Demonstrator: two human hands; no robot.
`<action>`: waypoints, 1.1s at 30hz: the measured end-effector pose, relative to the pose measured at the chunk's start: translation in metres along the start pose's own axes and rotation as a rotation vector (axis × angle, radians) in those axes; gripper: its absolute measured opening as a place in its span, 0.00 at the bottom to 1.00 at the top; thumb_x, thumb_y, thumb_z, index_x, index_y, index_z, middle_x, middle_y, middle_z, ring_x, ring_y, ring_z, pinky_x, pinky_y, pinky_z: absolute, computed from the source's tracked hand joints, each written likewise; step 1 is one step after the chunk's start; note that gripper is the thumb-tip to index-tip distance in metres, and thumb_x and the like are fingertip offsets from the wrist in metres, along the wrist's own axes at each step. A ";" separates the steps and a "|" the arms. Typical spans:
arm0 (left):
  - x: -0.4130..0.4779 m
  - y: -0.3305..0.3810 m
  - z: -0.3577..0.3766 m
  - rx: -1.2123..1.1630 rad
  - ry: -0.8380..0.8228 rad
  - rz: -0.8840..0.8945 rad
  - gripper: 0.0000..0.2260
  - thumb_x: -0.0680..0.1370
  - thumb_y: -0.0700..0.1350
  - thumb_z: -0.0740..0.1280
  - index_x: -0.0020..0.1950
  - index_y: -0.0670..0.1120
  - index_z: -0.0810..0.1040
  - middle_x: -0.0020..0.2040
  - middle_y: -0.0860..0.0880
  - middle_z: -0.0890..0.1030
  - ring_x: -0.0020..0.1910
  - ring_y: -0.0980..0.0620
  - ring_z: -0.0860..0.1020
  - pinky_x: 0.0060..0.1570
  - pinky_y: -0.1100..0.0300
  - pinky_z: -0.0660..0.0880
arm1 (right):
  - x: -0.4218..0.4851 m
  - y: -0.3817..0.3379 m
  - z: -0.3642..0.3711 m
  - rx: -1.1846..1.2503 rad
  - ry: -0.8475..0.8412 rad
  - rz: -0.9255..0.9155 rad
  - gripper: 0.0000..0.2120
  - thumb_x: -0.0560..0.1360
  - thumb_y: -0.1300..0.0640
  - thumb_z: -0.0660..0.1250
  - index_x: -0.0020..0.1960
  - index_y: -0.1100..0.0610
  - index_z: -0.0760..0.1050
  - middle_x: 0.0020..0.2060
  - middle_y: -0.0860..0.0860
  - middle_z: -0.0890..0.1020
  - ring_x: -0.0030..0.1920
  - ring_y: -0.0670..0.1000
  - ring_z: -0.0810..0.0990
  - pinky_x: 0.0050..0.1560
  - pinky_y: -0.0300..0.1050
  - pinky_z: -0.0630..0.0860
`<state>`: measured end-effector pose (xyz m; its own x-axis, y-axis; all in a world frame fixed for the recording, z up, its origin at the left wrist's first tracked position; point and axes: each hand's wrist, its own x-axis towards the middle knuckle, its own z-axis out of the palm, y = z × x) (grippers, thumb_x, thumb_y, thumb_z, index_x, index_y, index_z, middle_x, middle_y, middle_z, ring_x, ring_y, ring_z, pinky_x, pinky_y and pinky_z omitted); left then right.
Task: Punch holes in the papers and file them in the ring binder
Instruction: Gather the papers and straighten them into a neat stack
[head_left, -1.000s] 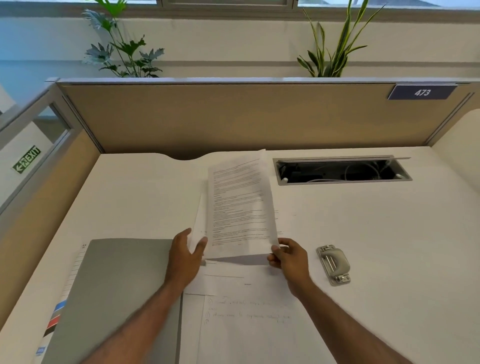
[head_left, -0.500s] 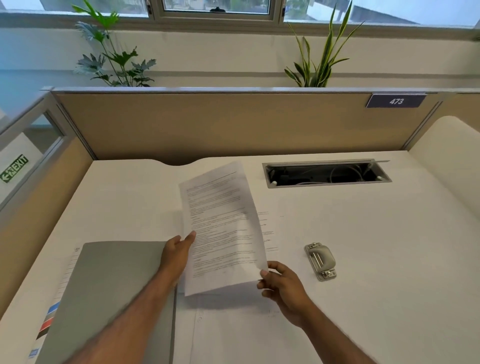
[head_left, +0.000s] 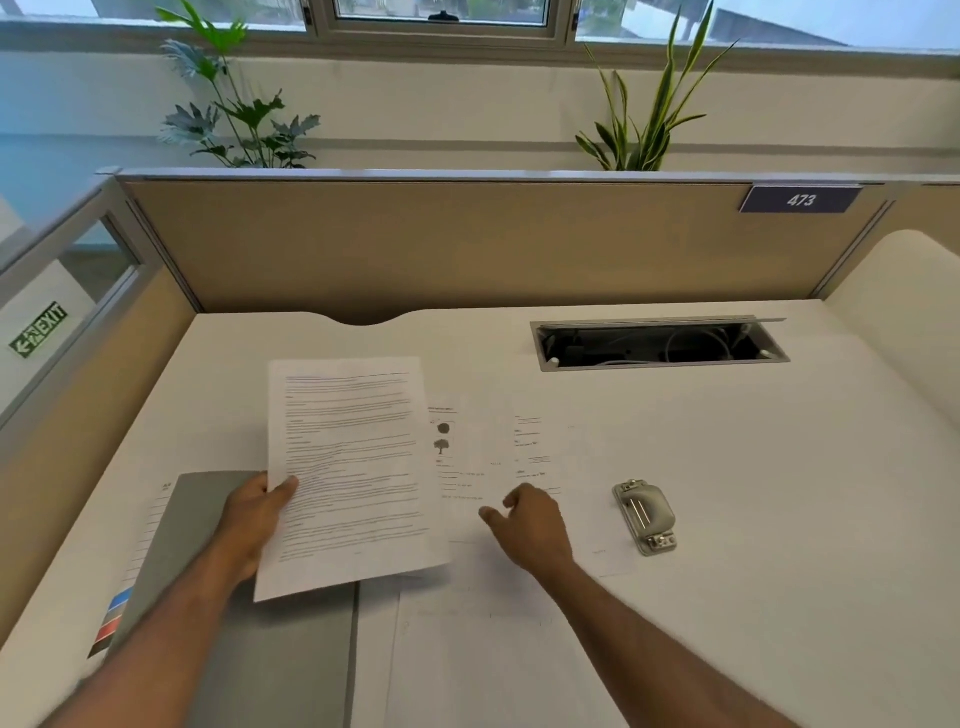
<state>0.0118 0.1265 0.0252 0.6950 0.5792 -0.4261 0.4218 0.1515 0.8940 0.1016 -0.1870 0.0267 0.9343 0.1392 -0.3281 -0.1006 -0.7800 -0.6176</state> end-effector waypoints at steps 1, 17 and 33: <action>0.001 0.001 -0.011 0.005 0.003 -0.008 0.05 0.80 0.42 0.65 0.54 0.46 0.79 0.53 0.41 0.83 0.47 0.41 0.82 0.44 0.50 0.79 | 0.006 -0.005 0.006 -0.064 0.016 0.040 0.29 0.71 0.38 0.70 0.62 0.59 0.72 0.58 0.53 0.76 0.59 0.54 0.76 0.58 0.47 0.73; -0.005 -0.004 -0.034 -0.062 -0.062 -0.096 0.11 0.81 0.41 0.63 0.61 0.41 0.77 0.55 0.38 0.83 0.52 0.35 0.81 0.49 0.42 0.79 | 0.036 -0.021 0.032 -0.203 0.051 0.416 0.49 0.59 0.36 0.78 0.68 0.59 0.61 0.66 0.56 0.69 0.67 0.57 0.68 0.65 0.55 0.67; -0.016 -0.004 0.002 -0.104 -0.142 -0.058 0.09 0.80 0.42 0.64 0.59 0.41 0.78 0.52 0.40 0.85 0.48 0.38 0.83 0.46 0.45 0.80 | 0.012 0.020 -0.017 0.771 -0.073 -0.034 0.11 0.76 0.64 0.67 0.58 0.56 0.79 0.53 0.54 0.85 0.50 0.55 0.85 0.50 0.48 0.82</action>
<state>-0.0001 0.1147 0.0279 0.7499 0.4490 -0.4857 0.4059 0.2675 0.8739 0.1168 -0.2111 0.0228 0.9190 0.2160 -0.3298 -0.3069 -0.1333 -0.9424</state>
